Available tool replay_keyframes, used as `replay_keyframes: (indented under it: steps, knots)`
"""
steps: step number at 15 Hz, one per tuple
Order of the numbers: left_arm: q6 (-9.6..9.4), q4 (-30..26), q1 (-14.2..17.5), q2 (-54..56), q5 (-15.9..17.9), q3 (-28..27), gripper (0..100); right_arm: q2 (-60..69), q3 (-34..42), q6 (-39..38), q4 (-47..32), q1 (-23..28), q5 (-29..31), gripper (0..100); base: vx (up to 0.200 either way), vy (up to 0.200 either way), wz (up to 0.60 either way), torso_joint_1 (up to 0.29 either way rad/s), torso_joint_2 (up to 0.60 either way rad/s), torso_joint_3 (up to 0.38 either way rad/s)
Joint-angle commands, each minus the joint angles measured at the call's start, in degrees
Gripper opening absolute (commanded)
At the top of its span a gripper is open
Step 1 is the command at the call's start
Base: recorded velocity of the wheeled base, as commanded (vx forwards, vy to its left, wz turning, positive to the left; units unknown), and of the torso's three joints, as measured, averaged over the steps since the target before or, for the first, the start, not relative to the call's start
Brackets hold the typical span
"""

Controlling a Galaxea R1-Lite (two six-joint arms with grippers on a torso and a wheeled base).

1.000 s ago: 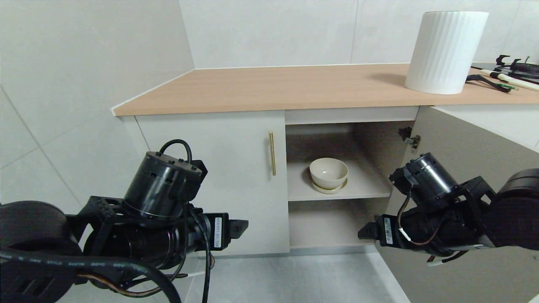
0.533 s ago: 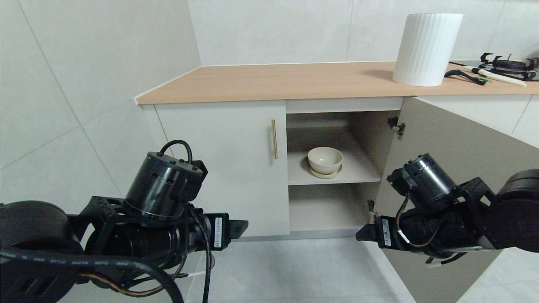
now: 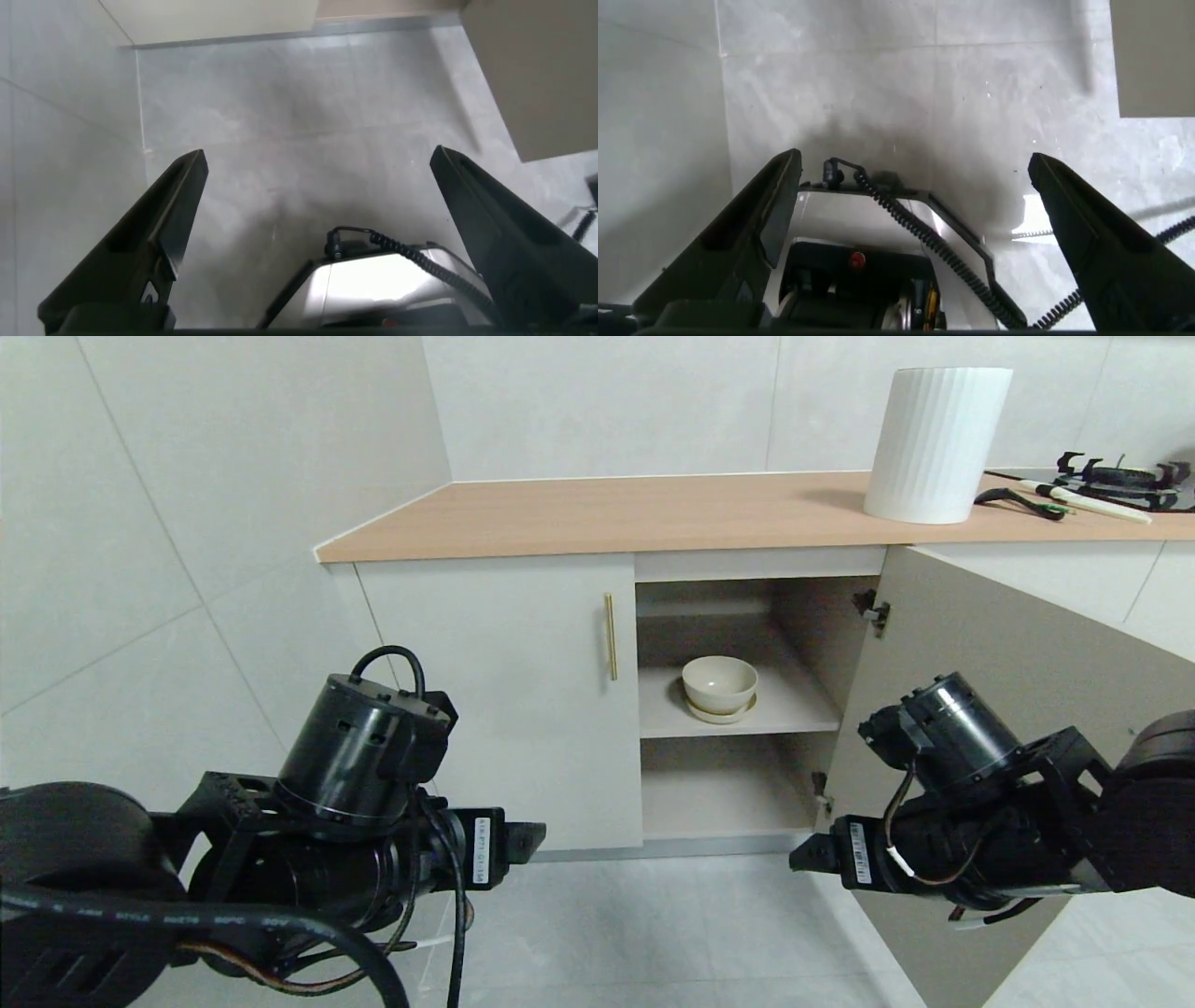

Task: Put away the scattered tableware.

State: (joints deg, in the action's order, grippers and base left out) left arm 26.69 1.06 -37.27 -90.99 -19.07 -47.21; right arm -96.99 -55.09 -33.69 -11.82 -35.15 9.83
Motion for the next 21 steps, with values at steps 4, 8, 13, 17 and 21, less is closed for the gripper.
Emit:
replay_keyframes:
  steps: [4,8,13,17,21]
  knots:
    - [0.12,0.08,0.26,0.02,-0.01,-0.07,100,4.97,-0.11,3.28,-5.14,0.52,-2.35,100,0.000,-0.200,0.00,0.007,0.00,0.002]
    - [0.12,-0.01,0.53,0.11,-0.01,-0.07,100,11.47,-0.19,11.19,-12.96,1.57,-6.40,100,0.000,-0.200,0.00,0.000,0.00,0.002]
    - [0.03,-0.01,0.62,0.20,-0.01,0.19,100,14.02,-6.79,17.96,-34.67,3.68,-6.22,100,0.000,-0.120,0.00,0.000,0.00,0.000]
    - [0.03,0.08,0.97,0.20,-0.01,0.10,100,11.03,-13.29,18.93,-43.28,14.67,-4.64,100,0.000,0.000,0.00,0.000,0.00,0.000]
    - [0.03,0.08,1.41,0.20,-0.01,0.02,100,7.87,-17.24,23.50,-42.76,30.14,-1.56,100,0.000,0.000,0.00,0.000,0.00,0.000]
